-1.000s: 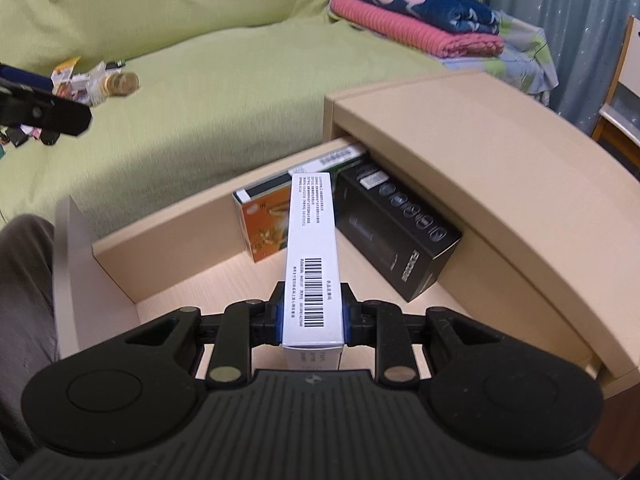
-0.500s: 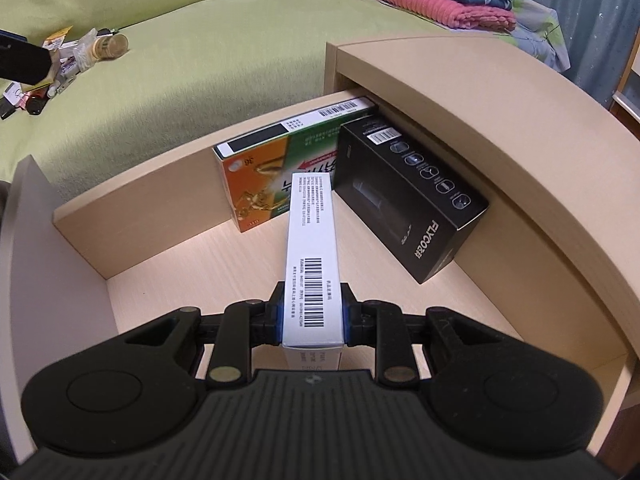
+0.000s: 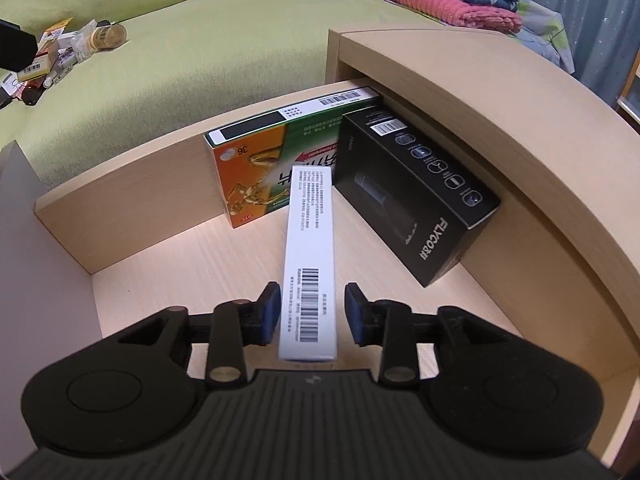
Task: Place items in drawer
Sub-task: 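Lower the box into the drawer and open the right gripper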
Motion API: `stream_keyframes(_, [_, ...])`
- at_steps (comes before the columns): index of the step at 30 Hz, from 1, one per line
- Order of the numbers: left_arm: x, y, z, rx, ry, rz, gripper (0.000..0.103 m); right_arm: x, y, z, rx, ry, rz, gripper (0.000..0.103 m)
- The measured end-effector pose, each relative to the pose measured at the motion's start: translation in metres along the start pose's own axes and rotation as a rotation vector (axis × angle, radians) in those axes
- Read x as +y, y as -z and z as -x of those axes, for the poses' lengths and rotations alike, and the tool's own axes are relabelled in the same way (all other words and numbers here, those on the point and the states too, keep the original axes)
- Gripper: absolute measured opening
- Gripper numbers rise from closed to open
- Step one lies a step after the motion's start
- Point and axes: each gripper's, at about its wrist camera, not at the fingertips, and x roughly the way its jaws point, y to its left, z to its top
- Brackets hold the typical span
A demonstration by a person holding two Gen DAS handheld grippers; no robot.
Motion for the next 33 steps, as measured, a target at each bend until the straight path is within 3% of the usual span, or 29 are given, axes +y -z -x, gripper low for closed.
stream_keyframes(2, [0.001, 0.000, 0.000, 0.002, 0.001, 0.002, 0.102, -0.002, 0.003, 0.008, 0.007, 0.008, -0.022, 0.045])
stream_keyframes(8, [0.000, 0.000, -0.003, 0.006, 0.012, 0.001, 0.102, -0.003, 0.016, 0.019, 0.068, -0.015, -0.061, 0.042])
stream_keyframes(12, [-0.001, 0.000, -0.005, 0.010, 0.013, -0.002, 0.102, -0.001, 0.016, 0.007, 0.086, -0.005, -0.081, 0.020])
stream_keyframes(19, [0.006, 0.000, -0.007, 0.017, -0.004, 0.008, 0.102, -0.009, 0.000, -0.012, 0.038, 0.039, -0.063, 0.020])
stream_keyframes(23, [0.009, 0.000, -0.007, 0.017, -0.006, 0.011, 0.102, -0.023, -0.007, -0.018, 0.060, 0.073, -0.045, 0.022])
stream_keyframes(27, [0.009, 0.001, -0.009, 0.023, -0.003, 0.015, 0.102, -0.033, -0.006, -0.013, 0.062, 0.085, -0.103, 0.044])
stream_keyframes(28, [0.009, 0.001, -0.010, 0.024, -0.002, 0.016, 0.102, -0.035, -0.004, -0.010, 0.060, 0.082, -0.125, 0.045])
stream_keyframes(30, [0.009, 0.000, -0.012, 0.027, 0.002, 0.016, 0.102, -0.035, 0.001, -0.010, 0.071, 0.073, -0.150, 0.043])
stream_keyframes(33, [0.007, 0.000, -0.014, 0.030, 0.004, 0.008, 0.102, -0.035, 0.006, -0.015, 0.077, 0.056, -0.186, 0.032])
